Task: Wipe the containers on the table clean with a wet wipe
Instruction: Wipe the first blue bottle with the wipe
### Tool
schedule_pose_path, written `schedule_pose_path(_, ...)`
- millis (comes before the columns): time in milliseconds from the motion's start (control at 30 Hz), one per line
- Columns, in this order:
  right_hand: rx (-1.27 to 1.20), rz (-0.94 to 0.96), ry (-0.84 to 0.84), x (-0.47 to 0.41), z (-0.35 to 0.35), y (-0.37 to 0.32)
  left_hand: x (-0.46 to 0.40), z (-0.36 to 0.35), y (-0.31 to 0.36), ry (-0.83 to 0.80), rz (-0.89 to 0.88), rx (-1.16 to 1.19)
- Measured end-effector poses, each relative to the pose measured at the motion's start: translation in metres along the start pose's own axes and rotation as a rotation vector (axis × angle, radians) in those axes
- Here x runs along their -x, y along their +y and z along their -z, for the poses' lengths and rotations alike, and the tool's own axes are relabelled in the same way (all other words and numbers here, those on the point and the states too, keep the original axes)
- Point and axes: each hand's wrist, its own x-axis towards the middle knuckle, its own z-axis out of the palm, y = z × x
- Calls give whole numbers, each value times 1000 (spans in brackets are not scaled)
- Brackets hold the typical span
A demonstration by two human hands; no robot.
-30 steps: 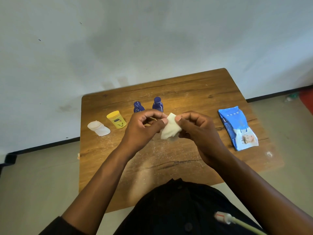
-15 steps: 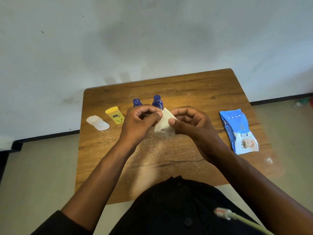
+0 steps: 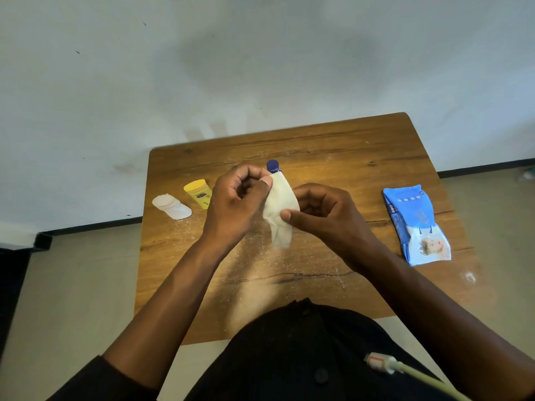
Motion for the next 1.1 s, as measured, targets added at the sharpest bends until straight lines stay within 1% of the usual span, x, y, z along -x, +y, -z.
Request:
schedule_pose_path(67, 69, -24, -4, -2, 1, 2, -5, 1, -3, 20, 8, 16)
schedule_pose_path(167, -1, -48, 14, -2, 3, 4, -12, 3, -11, 21, 36, 27)
schedule_pose_path(233, -94, -12, 22, -2, 5, 5, -12, 2, -16, -24, 73, 19)
schedule_pose_path(300, -171, 19, 29, -3, 6, 4, -10, -2, -19, -94, 146, 20)
schedule_pose_path(400, -237, 13, 34, -7, 8, 4, -9, -5, -25, -188, 262, 26)
schedule_pose_path(467, -270, 4, 42, -9, 9, 4, -13, -3, -33, -162, 255, -76)
schedule_pose_path(500, -271, 3, 52, -10, 9, 4, -18, 0, -39, -108, 223, -165)
schedule_pose_path(600, -237, -10, 76, -11, 10, 4, -39, 14, -58, 106, 58, -470)
schedule_pose_path(667, -188, -40, 84, -12, 11, 7, -58, 24, -74, 164, -44, -667)
schedule_pose_path(733, -99, -78, 95, -13, 11, 12, -77, 30, -89, 140, -62, -818)
schedule_pose_path(833, -5, -126, 137, -16, 10, 16, -99, 30, -107, 40, 5, -909)
schedule_pose_path(967, -22, -166, 207, -17, 9, 16, -116, 27, -128, -49, 55, -940)
schedule_pose_path(1100, -51, -226, 264, -19, 12, 15, -124, 25, -137, -45, 46, -916)
